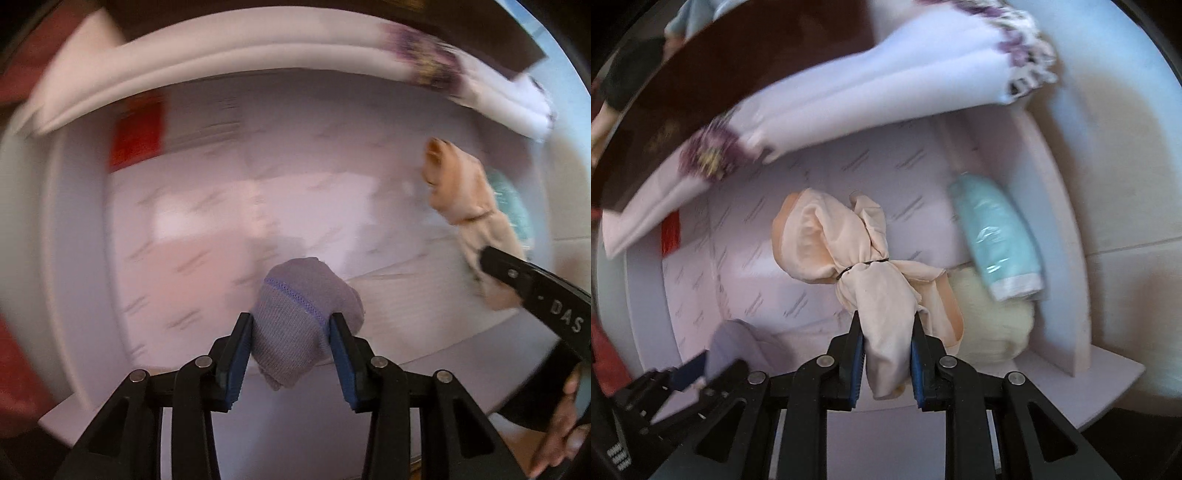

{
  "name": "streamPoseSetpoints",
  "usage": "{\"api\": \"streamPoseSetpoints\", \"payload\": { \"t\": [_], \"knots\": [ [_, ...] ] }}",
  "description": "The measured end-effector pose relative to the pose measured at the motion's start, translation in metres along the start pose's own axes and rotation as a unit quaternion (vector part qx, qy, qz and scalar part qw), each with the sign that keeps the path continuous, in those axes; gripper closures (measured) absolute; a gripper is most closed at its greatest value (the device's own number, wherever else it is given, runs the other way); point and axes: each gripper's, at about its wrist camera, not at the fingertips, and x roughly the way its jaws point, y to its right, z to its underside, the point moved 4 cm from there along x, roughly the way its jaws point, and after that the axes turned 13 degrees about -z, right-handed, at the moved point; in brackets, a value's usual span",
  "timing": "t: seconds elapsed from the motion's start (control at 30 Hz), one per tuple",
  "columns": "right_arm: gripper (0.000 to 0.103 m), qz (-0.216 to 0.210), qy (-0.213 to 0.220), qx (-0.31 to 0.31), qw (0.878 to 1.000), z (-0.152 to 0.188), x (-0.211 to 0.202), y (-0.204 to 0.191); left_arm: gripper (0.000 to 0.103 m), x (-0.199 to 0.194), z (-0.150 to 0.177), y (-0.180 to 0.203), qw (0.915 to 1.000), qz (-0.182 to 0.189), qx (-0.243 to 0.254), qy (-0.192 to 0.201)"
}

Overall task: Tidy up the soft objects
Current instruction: 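Carry the beige stocking into the gold tray with the right tool while the left holds the sock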

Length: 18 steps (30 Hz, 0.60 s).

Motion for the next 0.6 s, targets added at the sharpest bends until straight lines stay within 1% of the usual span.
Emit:
{"api": "streamPoseSetpoints", "payload": {
  "t": [0.07, 0.2, 0.43, 0.47, 0.5, 0.6],
  "knots": [
    [0.082, 0.002, -0.008, -0.01, 1.0, 0.004, 0.005, -0.004, 0.061, 0.004, 0.004, -0.006, 0.9996, -0.028, 0.0, 0.005],
    [0.082, 0.008, -0.013, -0.029, 0.999, 0.008, 0.006, -0.011, 0.061, 0.021, 0.014, -0.014, 0.9993, -0.037, 0.003, 0.005],
    [0.082, 0.031, -0.017, -0.04, 0.999, 0.015, 0.007, -0.015, 0.06, 0.034, 0.018, -0.014, 0.9995, -0.03, -0.009, 0.007],
    [0.082, 0.033, -0.018, -0.041, 0.998, 0.013, 0.01, -0.018, 0.06, 0.036, 0.018, -0.017, 0.9995, -0.028, -0.012, 0.006],
    [0.082, 0.035, -0.018, -0.043, 0.998, 0.013, 0.011, -0.02, 0.06, 0.035, 0.018, -0.031, 0.9995, -0.027, -0.013, 0.005],
    [0.082, 0.035, -0.014, -0.055, 0.998, 0.015, 0.013, -0.029, 0.06, 0.034, 0.02, -0.039, 0.9996, -0.019, -0.022, 0.0]
  ]
}}
